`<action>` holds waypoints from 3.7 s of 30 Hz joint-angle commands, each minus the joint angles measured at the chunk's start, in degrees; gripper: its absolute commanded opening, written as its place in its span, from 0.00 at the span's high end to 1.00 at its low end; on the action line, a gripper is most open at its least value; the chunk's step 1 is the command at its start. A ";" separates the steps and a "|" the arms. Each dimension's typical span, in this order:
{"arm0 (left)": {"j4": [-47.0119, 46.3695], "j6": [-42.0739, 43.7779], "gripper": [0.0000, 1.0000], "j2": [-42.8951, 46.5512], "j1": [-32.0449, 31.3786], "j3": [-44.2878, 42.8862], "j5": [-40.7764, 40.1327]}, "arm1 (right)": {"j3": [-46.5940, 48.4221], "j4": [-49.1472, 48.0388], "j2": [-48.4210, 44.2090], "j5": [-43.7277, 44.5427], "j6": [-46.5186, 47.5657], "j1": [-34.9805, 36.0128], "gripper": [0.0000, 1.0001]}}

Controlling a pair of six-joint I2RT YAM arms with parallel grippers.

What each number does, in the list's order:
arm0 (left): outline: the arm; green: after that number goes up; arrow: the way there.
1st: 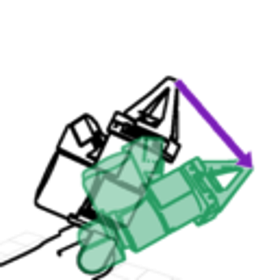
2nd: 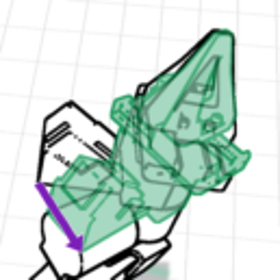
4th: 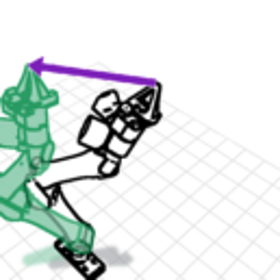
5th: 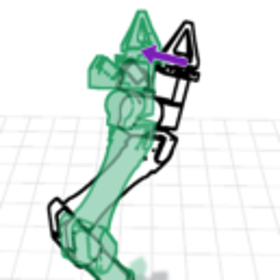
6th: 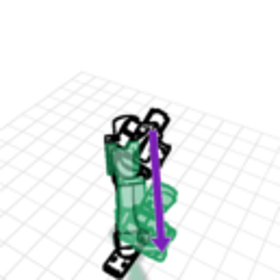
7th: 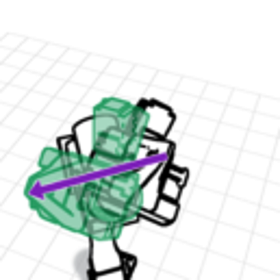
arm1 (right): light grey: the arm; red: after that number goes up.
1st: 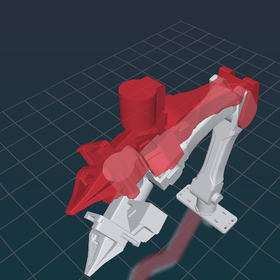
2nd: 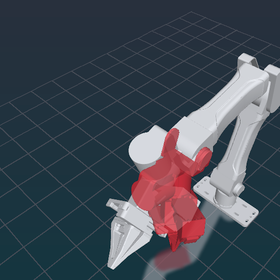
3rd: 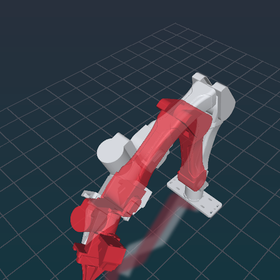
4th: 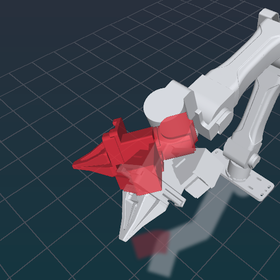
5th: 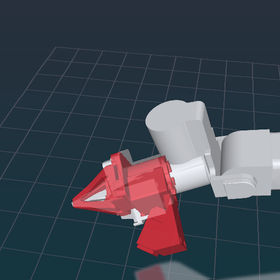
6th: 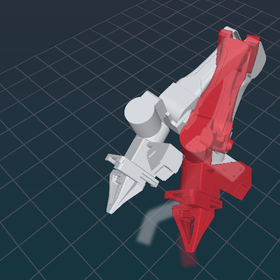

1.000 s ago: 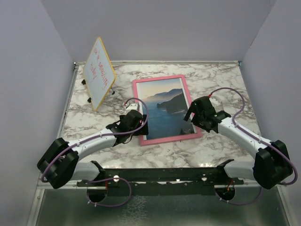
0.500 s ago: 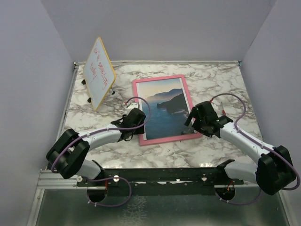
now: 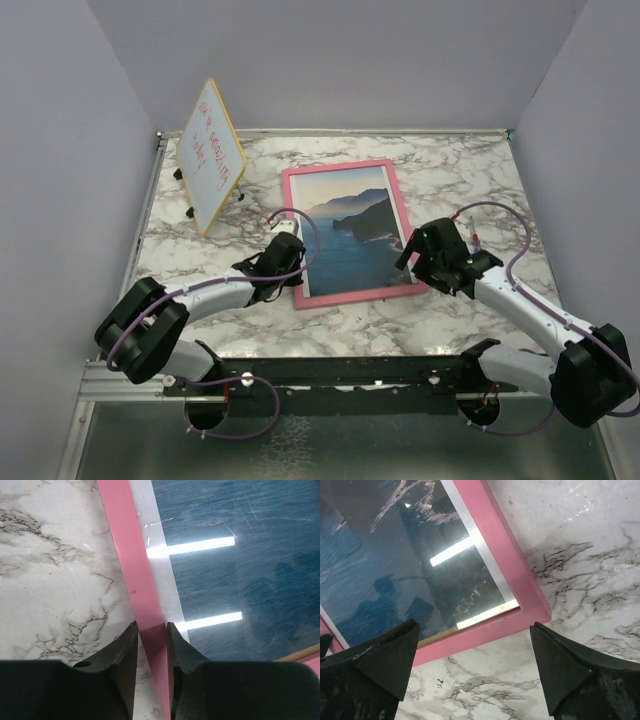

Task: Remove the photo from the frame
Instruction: Adjust the photo frame at the center of the board, then turn over the photo frame at the center of the board.

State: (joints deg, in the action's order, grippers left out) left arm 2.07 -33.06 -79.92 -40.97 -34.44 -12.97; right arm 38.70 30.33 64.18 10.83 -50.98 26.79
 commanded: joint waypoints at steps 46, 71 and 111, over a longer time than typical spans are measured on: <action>5.90 -9.11 0.27 13.83 -19.23 7.83 -5.36 | -2.44 2.13 -20.81 1.24 2.64 0.00 0.00; 21.72 -17.89 0.01 30.73 -2.81 9.68 -20.70 | 18.71 1.01 16.11 3.32 3.28 17.21 0.09; 37.22 -23.13 0.01 49.83 -0.95 2.64 -26.11 | 33.75 9.78 37.68 13.80 -21.94 39.33 0.38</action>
State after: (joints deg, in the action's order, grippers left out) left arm 36.51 -53.89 -33.78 -42.33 -31.53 -34.37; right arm 72.47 38.87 101.03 20.32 -67.75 65.39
